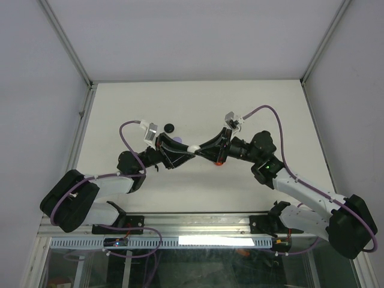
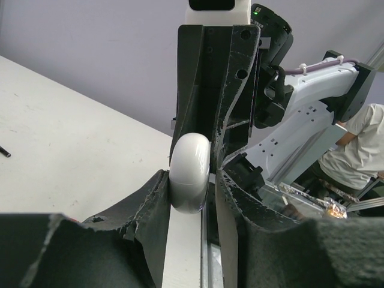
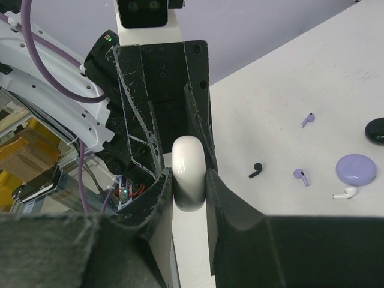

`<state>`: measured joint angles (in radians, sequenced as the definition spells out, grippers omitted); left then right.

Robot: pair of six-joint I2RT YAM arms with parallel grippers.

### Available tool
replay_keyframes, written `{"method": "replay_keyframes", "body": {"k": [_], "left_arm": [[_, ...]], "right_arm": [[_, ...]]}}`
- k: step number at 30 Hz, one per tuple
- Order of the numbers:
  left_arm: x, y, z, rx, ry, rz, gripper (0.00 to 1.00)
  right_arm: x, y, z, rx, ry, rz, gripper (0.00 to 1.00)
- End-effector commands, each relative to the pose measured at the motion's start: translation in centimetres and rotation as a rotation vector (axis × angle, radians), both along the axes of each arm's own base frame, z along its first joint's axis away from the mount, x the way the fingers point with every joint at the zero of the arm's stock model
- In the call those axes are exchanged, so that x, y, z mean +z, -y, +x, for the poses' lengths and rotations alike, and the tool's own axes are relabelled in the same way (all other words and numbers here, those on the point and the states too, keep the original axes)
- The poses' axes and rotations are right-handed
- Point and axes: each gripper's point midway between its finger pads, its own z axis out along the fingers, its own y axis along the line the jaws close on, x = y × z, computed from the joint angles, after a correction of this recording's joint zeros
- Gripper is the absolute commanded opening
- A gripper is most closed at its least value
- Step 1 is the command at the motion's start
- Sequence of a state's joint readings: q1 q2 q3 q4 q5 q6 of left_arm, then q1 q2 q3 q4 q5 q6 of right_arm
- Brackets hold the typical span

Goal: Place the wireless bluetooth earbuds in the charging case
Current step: Pick up the charging case at the center of the board.

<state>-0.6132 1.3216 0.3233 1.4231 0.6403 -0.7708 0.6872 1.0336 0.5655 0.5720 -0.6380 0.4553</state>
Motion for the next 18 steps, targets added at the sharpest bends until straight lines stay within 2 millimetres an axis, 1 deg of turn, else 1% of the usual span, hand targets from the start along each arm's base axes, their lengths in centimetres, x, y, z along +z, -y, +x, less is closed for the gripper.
{"method": "replay_keyframes", "body": {"k": [1,4,9,13,18], "left_arm": [[3.1,-0.5,-1.4,-0.036,0.116,-0.077,0.35],[2.9,-0.5,-1.4,-0.037,0.106,-0.074,0.36],[2.6,-0.5,-1.5,-0.042,0.1,-0.065,0.32],[2.4,-0.5,-1.5,-0.042,0.095,-0.062,0.35],[2.1,-0.4,-1.4,-0.043,0.088,-0.051,0.35]], "right_arm": [[2.8,-0.1,-0.4,0.012,0.087,0.076,0.0],[3.0,0.0,-0.5,0.006,0.092,0.086,0.0],[3.0,0.0,-0.5,0.004,0.093,0.087,0.0],[2.9,0.0,-0.4,0.002,0.093,0.089,0.0],[2.8,0.0,-0.4,0.004,0.091,0.089,0.0]]}}
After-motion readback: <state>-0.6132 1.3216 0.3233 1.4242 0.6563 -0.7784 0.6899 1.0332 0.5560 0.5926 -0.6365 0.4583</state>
